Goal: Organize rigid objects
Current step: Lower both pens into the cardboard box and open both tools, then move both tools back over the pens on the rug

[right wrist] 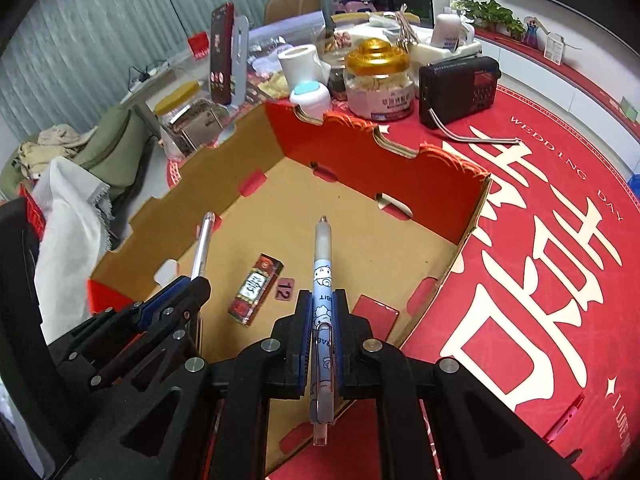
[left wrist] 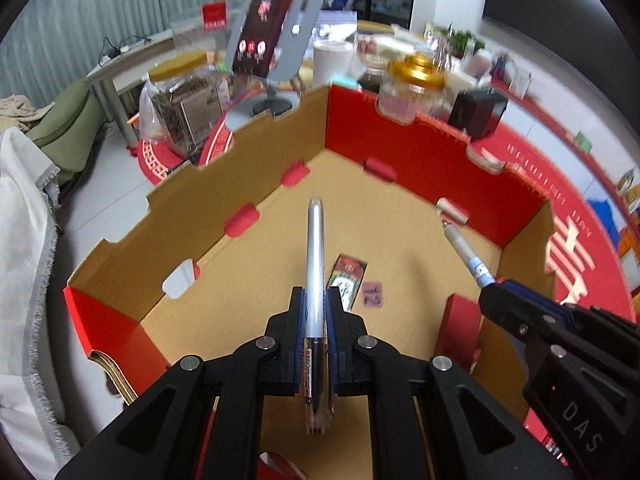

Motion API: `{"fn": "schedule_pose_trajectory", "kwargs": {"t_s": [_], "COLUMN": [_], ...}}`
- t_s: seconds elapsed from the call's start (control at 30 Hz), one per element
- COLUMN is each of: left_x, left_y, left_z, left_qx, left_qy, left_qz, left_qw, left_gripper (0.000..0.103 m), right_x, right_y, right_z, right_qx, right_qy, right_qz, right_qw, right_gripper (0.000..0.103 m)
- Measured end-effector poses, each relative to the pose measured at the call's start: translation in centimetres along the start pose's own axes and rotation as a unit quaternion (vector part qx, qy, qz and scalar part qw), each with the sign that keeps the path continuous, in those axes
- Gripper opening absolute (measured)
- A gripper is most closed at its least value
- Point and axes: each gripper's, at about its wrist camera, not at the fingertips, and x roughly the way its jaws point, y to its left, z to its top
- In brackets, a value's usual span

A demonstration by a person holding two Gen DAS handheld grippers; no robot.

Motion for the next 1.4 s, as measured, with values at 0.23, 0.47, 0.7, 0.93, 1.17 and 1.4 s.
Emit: {"fn": "schedule_pose_trajectory", "kwargs": {"t_s": [0.23, 0.47, 0.7, 0.93, 1.17, 1.4], "left_x": [-0.2, -3.0, -8.7, -7.9, -4.8, -0.9], "left_y": [0.1, 0.2, -6.1, -16.2, -22.6, -25.4], "left_z": [0.3, -0.6, -4.8, -12.0, -12.4, -11.8], "left_qx": [0.012, 0.008, 0.126, 0.293, 0.327, 0.338], "left_qy": [0.006, -0.032, -0.095, -0.073, -0.046, -0.026], "left_qz": [0.033, 0.019, -0.051, -0.082, -0.087, -0.047], "left_qw": [0.9994, 0.9993, 0.9862, 0.9496, 0.94, 0.9396], "left_gripper": [0.089, 0.103, 0.103, 0.103, 0.103, 0.103], "right_x": [-1.0, -6.2, -12.2, -14.7, -16.2, -18.2], "right_y": [-0.9, -2.3, -10.8, -18.7, -22.6, -24.9], "right_z": [-0.3, -1.9, -8.1, -16.3, -22.5, -25.2], "right_qx": [0.013, 0.011, 0.112, 0.234, 0.292, 0.324], "right_qy": [-0.013, -0.071, -0.105, -0.093, -0.082, -0.096], "right_qz": [0.004, 0.02, -0.019, -0.045, -0.06, -0.08], "right_qw": [1.0, 0.997, 0.988, 0.967, 0.951, 0.938], "right_gripper": [0.023, 0.1, 0.1, 0.1, 0.1, 0.1]}}
